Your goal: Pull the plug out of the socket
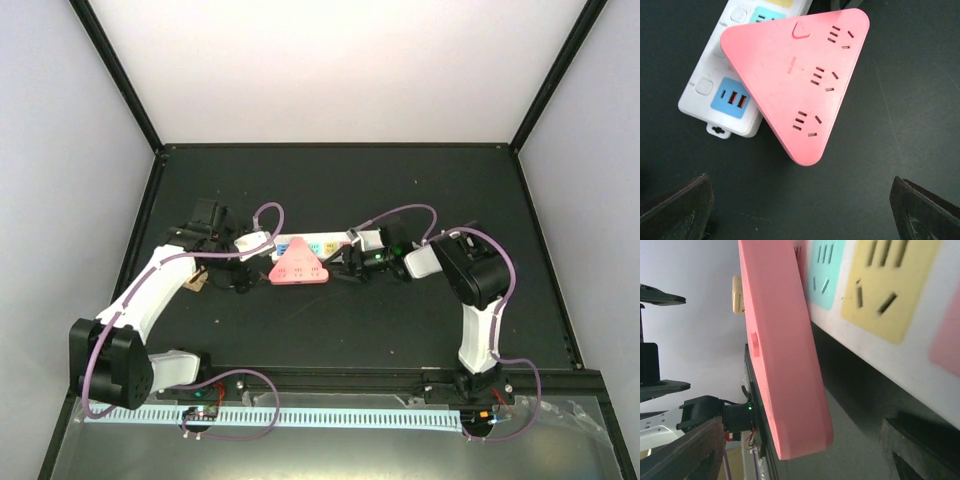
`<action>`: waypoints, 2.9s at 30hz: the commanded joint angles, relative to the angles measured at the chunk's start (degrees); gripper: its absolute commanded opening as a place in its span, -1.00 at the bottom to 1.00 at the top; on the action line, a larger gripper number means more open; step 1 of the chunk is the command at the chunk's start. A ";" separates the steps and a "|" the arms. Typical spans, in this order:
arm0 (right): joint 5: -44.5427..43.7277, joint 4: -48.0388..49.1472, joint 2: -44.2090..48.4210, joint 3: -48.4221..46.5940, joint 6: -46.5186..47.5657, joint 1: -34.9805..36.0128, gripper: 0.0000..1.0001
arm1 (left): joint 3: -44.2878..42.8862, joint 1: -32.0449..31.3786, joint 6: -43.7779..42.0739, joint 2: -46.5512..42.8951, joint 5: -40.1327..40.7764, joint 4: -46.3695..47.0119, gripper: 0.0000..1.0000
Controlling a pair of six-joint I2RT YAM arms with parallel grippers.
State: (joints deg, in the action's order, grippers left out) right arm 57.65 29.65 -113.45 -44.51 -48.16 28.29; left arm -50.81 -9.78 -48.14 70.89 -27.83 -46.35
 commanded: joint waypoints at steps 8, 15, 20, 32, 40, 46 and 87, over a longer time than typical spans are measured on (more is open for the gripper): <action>-2.01 -22.65 2.96 -0.14 18.45 -3.35 0.74 | -1.48 -3.36 1.65 0.83 5.37 3.56 0.98; 0.99 -32.86 10.29 -1.60 29.42 -3.35 0.55 | -0.02 -6.34 2.16 0.47 7.49 5.22 0.97; -0.66 -39.92 16.43 -6.52 37.26 -3.39 0.28 | 1.75 -9.15 2.28 0.73 8.45 6.75 0.97; -11.09 -43.02 8.20 -22.51 36.95 -3.37 0.05 | 7.36 -13.87 3.42 -4.93 16.85 19.91 0.98; -12.42 -44.54 0.65 -28.87 36.99 -3.40 -0.01 | 12.33 -24.87 -7.44 -14.70 31.28 21.87 0.98; -11.95 -44.55 -2.26 -30.41 36.75 -3.42 -0.02 | 20.17 -37.10 -10.18 -16.28 42.78 33.40 0.98; -9.15 -43.69 -8.67 -28.88 36.76 -4.21 -0.03 | 33.27 -52.53 -28.74 35.23 83.38 119.90 0.01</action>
State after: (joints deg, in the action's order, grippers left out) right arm 50.48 -11.90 -119.31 -74.28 -10.81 24.34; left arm -17.76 -62.33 -72.66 104.40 53.71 63.75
